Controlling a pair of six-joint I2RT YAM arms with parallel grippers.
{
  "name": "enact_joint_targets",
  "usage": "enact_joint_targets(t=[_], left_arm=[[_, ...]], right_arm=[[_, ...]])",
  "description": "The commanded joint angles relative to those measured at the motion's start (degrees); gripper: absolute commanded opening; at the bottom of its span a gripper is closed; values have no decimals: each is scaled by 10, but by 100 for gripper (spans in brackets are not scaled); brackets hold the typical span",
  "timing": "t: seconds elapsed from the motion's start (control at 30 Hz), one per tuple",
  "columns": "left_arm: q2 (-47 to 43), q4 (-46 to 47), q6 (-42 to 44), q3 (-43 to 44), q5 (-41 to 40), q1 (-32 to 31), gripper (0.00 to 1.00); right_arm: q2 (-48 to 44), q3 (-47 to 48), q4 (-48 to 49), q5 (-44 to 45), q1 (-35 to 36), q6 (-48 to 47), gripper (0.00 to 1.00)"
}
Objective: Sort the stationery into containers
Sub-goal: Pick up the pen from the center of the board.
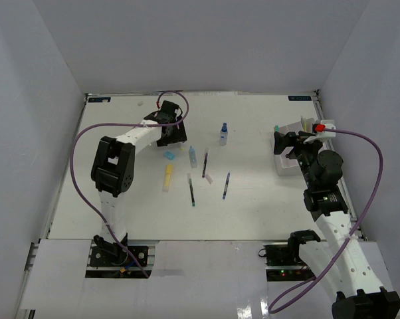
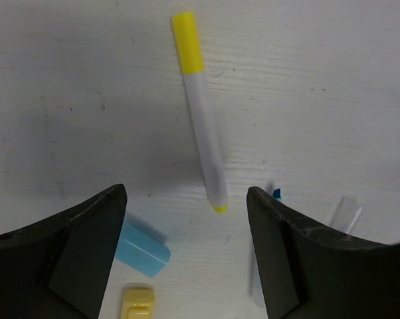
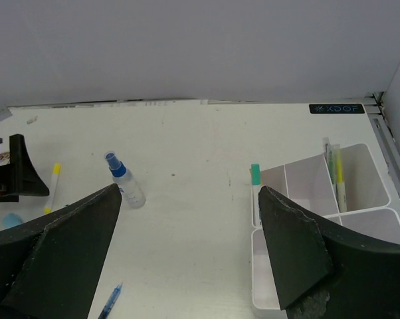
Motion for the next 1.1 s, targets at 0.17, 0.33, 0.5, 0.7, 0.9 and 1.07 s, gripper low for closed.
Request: enact_joint_targets(t=[0.17, 0.33, 0.5, 0.7, 0.9, 1.07], left_arm=[[59, -32, -2, 80, -66, -5, 72], [90, -32, 6, 101, -73, -13, 62], [109, -31, 12, 108, -87, -23, 46], [115, -20, 33, 129, -72, -23, 20], [55, 25, 77, 118, -18, -24, 8], [-92, 146, 139, -10, 34, -35, 8]], right_arm=[[-13, 4, -5, -24, -2, 5, 91], [-12, 2, -6, -24, -2, 3, 91], [-10, 5, -10, -42, -2, 2, 93], [-7, 9, -16, -65, -2, -3, 93], [-1, 24, -19, -137, -2, -4, 95], [41, 59, -11, -286, 0, 27, 98]])
